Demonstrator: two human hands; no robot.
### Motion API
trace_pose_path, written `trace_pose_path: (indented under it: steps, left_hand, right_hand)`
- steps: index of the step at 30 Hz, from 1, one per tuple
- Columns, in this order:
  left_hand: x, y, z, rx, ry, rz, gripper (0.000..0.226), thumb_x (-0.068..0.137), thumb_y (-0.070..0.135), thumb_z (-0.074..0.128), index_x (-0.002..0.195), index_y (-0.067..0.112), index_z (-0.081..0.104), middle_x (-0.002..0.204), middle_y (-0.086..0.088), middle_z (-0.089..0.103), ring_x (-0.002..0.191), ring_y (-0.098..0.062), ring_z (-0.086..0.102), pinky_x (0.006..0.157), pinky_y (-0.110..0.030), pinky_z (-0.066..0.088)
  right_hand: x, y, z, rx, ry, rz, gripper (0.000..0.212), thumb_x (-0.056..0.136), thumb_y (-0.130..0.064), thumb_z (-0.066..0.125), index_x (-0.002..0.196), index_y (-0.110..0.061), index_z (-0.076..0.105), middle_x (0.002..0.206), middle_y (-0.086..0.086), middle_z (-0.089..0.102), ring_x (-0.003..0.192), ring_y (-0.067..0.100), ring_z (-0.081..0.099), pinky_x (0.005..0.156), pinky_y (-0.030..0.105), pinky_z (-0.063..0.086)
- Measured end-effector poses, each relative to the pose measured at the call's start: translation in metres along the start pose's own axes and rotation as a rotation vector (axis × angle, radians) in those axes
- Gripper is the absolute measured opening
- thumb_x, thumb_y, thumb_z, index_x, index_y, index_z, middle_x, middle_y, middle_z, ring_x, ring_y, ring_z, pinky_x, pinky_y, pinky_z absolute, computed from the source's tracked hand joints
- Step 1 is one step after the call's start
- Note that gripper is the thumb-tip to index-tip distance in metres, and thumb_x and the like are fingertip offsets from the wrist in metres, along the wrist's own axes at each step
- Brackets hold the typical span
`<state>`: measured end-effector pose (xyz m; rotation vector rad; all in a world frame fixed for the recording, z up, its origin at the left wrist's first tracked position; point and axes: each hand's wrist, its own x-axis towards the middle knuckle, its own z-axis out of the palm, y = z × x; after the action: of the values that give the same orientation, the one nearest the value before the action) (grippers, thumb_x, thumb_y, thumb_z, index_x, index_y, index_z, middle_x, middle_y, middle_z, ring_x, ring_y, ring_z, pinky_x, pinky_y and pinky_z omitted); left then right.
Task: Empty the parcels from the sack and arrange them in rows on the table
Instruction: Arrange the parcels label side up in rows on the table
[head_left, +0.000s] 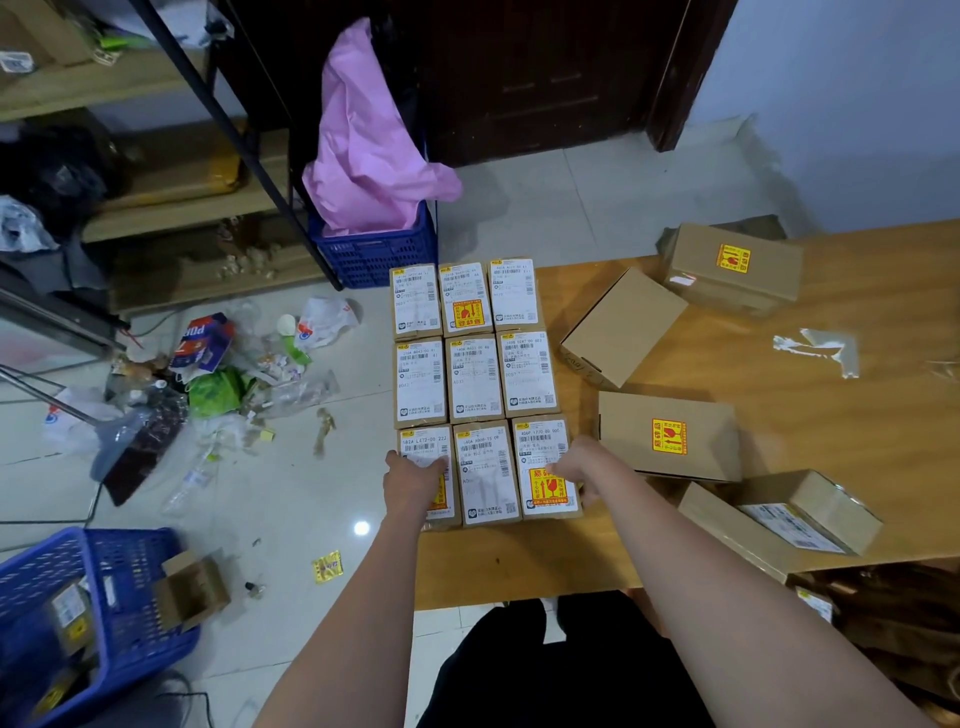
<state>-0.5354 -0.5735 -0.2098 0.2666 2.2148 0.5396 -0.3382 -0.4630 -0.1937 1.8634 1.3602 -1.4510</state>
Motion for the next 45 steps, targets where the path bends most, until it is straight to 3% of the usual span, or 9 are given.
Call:
trace_pose_path:
  steps: [5, 10, 16, 20, 24, 26, 30, 40, 45]
  left_hand:
    - [0.000, -0.003, -0.001, -0.026, -0.003, 0.006, 0.067, 0.085, 0.034, 0.072, 0.135, 0.004, 0.037, 0.128, -0.017, 0.058, 0.115, -0.035, 0.057, 0.091, -0.042, 0.051]
    - [0.000, -0.004, -0.002, -0.022, -0.010, 0.006, 0.064, 0.087, 0.034, 0.071, 0.134, 0.004, 0.040, 0.126, -0.016, 0.059, 0.112, -0.033, 0.060, 0.087, -0.040, 0.051]
    - [0.000, -0.002, -0.004, 0.002, 0.012, -0.003, 0.071, 0.086, 0.045, 0.066, 0.139, 0.007, 0.036, 0.132, -0.018, 0.054, 0.117, -0.036, 0.055, 0.096, -0.044, 0.049]
    - [-0.003, 0.017, -0.010, 0.069, 0.139, 0.038, 0.072, 0.092, 0.041, 0.058, 0.148, 0.008, 0.027, 0.146, -0.023, 0.035, 0.132, -0.043, 0.037, 0.104, -0.053, 0.036]
    - [-0.008, 0.049, -0.013, 0.074, 0.177, 0.192, 0.065, 0.093, 0.034, 0.057, 0.147, 0.009, 0.031, 0.145, -0.022, 0.034, 0.132, -0.042, 0.034, 0.103, -0.052, 0.037]
    - [-0.010, 0.068, -0.009, 0.057, 0.153, 0.251, 0.063, 0.094, 0.032, 0.056, 0.147, 0.011, 0.032, 0.146, -0.021, 0.033, 0.133, -0.041, 0.033, 0.104, -0.053, 0.038]
    - [-0.021, 0.108, 0.003, 0.040, 0.085, 0.363, 0.059, 0.094, 0.033, 0.056, 0.146, 0.013, 0.035, 0.144, -0.017, 0.037, 0.129, -0.037, 0.040, 0.101, -0.051, 0.042]
    - [-0.044, 0.171, 0.075, 0.100, -0.154, 0.570, 0.056, 0.091, 0.034, 0.060, 0.141, 0.013, 0.044, 0.138, -0.017, 0.050, 0.121, -0.034, 0.053, 0.097, -0.047, 0.049]
    - [-0.052, 0.188, 0.113, 0.204, -0.230, 0.583, 0.048, 0.089, 0.032, 0.062, 0.131, 0.013, 0.049, 0.123, -0.014, 0.057, 0.103, -0.031, 0.059, 0.077, -0.033, 0.047]
  right_hand:
    - [-0.003, -0.003, -0.001, 0.028, -0.022, 0.031, 0.039, 0.090, -0.020, 0.068, 0.127, -0.008, 0.058, 0.124, 0.015, 0.065, 0.108, 0.035, 0.065, 0.088, 0.051, 0.056]
    - [-0.013, -0.011, -0.002, -0.102, -0.025, -0.040, 0.035, 0.097, -0.018, 0.059, 0.130, -0.008, 0.057, 0.132, 0.013, 0.060, 0.116, 0.031, 0.061, 0.098, 0.044, 0.051]
    - [-0.017, -0.017, -0.003, -0.263, -0.063, -0.109, 0.043, 0.100, -0.017, 0.046, 0.143, -0.016, 0.048, 0.142, 0.009, 0.052, 0.125, 0.028, 0.053, 0.104, 0.039, 0.046]
    - [-0.025, -0.028, -0.015, -0.343, 0.050, -0.096, 0.040, 0.100, -0.014, 0.043, 0.139, -0.008, 0.050, 0.136, 0.013, 0.055, 0.117, 0.028, 0.058, 0.097, 0.035, 0.051]
    - [-0.036, -0.043, -0.034, -0.354, 0.179, -0.109, 0.034, 0.099, -0.016, 0.046, 0.129, -0.003, 0.054, 0.109, 0.011, 0.061, 0.091, 0.025, 0.062, 0.073, 0.030, 0.050]
    - [-0.037, -0.049, -0.044, -0.333, 0.213, -0.125, 0.033, 0.097, -0.019, 0.049, 0.124, -0.002, 0.057, 0.096, 0.008, 0.060, 0.088, 0.025, 0.063, 0.068, 0.029, 0.049]
    - [-0.042, -0.052, -0.067, -0.247, 0.264, -0.118, 0.037, 0.094, -0.014, 0.053, 0.128, 0.001, 0.054, 0.120, 0.014, 0.062, 0.106, 0.027, 0.064, 0.079, 0.030, 0.050]
    - [-0.029, -0.023, -0.118, -0.105, 0.327, -0.105, 0.041, 0.093, -0.016, 0.052, 0.131, -0.001, 0.048, 0.127, 0.017, 0.058, 0.100, 0.031, 0.060, 0.071, 0.031, 0.045]
    - [-0.013, -0.003, -0.157, -0.195, 0.317, -0.104, 0.039, 0.099, -0.022, 0.050, 0.131, -0.001, 0.053, 0.134, 0.015, 0.056, 0.120, 0.033, 0.057, 0.089, 0.035, 0.048]
